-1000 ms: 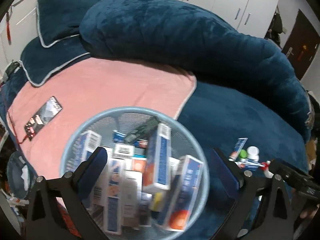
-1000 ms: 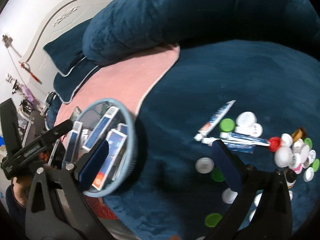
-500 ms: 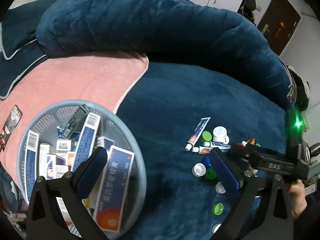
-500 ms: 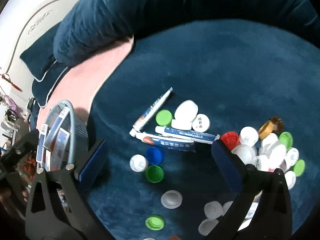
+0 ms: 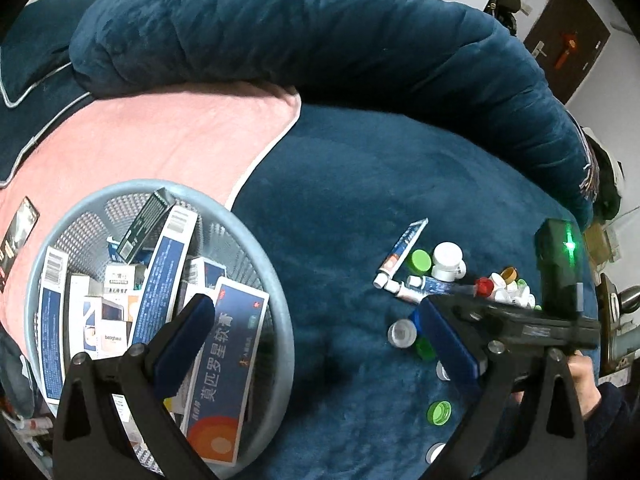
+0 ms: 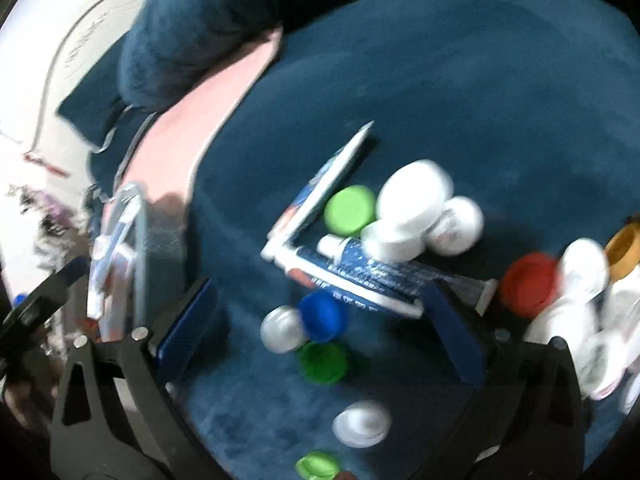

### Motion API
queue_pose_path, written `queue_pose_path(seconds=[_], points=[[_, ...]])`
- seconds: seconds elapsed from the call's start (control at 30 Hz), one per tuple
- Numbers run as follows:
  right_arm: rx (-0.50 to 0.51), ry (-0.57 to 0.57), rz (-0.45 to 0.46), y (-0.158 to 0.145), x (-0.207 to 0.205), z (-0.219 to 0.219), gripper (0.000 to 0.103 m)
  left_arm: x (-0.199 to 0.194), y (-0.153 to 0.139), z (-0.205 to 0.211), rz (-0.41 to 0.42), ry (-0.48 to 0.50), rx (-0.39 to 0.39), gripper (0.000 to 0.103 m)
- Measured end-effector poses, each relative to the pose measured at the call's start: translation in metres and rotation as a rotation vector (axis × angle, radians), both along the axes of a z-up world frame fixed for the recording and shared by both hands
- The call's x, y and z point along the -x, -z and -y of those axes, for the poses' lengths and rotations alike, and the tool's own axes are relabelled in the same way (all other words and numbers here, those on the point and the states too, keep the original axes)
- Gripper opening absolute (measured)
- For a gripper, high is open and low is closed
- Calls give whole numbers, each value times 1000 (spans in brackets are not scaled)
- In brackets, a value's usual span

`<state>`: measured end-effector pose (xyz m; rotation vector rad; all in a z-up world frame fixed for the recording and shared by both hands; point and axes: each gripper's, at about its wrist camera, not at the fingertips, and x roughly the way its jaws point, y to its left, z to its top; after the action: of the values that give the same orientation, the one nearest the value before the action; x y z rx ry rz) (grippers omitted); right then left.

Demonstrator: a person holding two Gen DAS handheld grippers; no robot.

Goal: Organize objects
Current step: 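Move both open tools back over the pile, then grasp a blue-white ointment tube with right tool while left tool grasps another tube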

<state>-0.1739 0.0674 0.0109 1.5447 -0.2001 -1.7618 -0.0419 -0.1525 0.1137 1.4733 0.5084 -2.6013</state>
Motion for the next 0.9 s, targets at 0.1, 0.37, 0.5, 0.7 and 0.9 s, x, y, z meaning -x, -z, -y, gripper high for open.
queue_pose_path(seconds=[0.1, 0.37, 0.5, 0.7, 0.9], points=[[133, -3, 126, 3, -2, -3, 103, 1, 1, -1, 0, 2, -18, 102], [69, -24, 41, 0, -5, 8, 101, -1, 5, 2, 8, 3, -14, 102], [-137, -88, -98, 6, -14, 27, 73, 0, 7, 2, 14, 5, -9, 102], [-354, -256, -343, 10, -44, 51, 29, 4, 10, -5, 29, 24, 7, 102], [-247, -122, -280, -8, -33, 12, 20, 31, 29, -31, 65, 120, 61, 102]])
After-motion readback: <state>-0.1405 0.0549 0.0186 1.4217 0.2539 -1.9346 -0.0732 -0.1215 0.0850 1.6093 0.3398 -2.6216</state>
